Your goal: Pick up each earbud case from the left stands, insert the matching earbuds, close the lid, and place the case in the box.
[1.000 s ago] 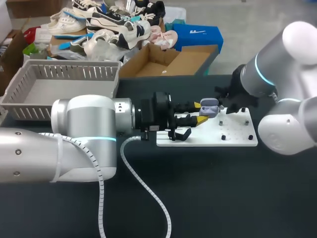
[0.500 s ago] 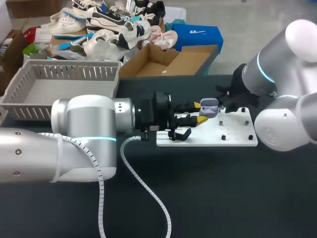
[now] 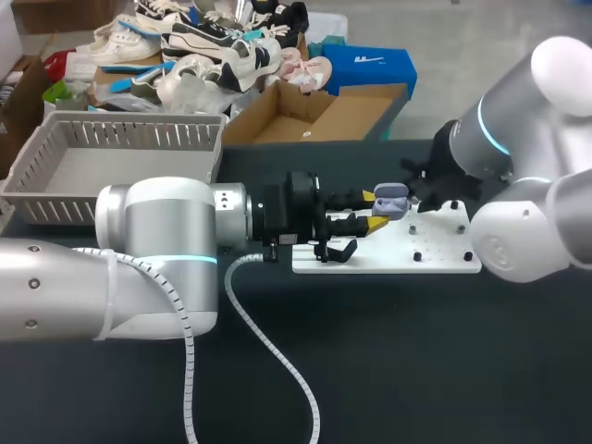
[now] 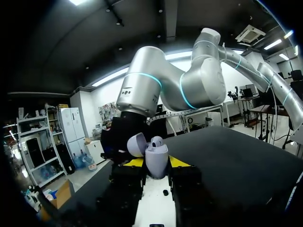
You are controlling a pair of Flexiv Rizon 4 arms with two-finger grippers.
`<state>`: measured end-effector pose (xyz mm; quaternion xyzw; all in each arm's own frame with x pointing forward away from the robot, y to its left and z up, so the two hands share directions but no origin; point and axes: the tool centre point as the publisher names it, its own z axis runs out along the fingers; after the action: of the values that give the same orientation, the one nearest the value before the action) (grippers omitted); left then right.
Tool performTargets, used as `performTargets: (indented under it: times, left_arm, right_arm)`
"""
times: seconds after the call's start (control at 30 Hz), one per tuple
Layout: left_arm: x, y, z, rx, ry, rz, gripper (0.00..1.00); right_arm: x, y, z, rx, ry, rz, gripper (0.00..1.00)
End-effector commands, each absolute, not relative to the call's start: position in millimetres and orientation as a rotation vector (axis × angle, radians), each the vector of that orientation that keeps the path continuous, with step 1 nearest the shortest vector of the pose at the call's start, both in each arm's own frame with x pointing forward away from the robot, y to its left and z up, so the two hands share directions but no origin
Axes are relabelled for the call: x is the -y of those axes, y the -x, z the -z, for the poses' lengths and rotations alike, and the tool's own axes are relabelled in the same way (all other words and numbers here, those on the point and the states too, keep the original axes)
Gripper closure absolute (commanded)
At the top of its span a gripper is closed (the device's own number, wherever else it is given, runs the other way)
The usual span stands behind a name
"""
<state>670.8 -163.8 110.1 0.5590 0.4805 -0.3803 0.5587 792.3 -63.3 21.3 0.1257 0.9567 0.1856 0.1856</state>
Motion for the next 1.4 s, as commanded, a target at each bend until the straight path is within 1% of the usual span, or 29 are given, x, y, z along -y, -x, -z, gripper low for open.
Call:
performTargets:
  times: [0.03,0.2,0.33,0.53,0.67,0.73,0.93,0.97,1.4]
  left_arm:
    - [164.4,-670.0,-109.5,-1.134,-1.313,0.891,1.0]
    - [164.4,-670.0,-109.5,-1.134,-1.313,0.891,1.0]
    - [164.4,-670.0,-109.5,-1.134,-1.313,0.891,1.0]
    - [164.4,-670.0,-109.5,-1.134,-1.313,0.891,1.0]
    - [164.4,-670.0,-109.5,-1.134,-1.313,0.891,1.0]
    - [164.4,-670.0,-109.5,-1.134,-1.313,0.891,1.0]
    - [164.4,-670.0,-109.5,-1.134,-1.313,0.891,1.0]
    - [164.4,-670.0,-109.5,-1.134,-1.313,0.891,1.0]
    - [164.4,-670.0,-109.5,-1.134,-1.313,0.891,1.0]
  right_arm:
    - [62.8,-787.6,-20.9,-2.683,-0.368,-0.515,0.67]
    - [63.0,-789.7,-20.7,-2.684,-0.373,-0.514,0.67]
    - [62.9,-791.0,-21.5,-2.685,-0.375,-0.517,0.73]
    - [61.8,-792.7,-21.9,-2.684,-0.372,-0.522,0.78]
    - [61.2,-793.1,-21.8,-2.684,-0.374,-0.526,0.89]
    - [61.0,-793.0,-21.8,-2.684,-0.379,-0.526,0.93]
    - [63.3,-790.1,-24.5,-2.681,-0.406,-0.517,0.98]
    - [63.6,-789.2,-26.1,-2.68,-0.409,-0.515,1.0]
    - [67.1,-768.0,-49.2,-2.625,-0.446,-0.509,1.0]
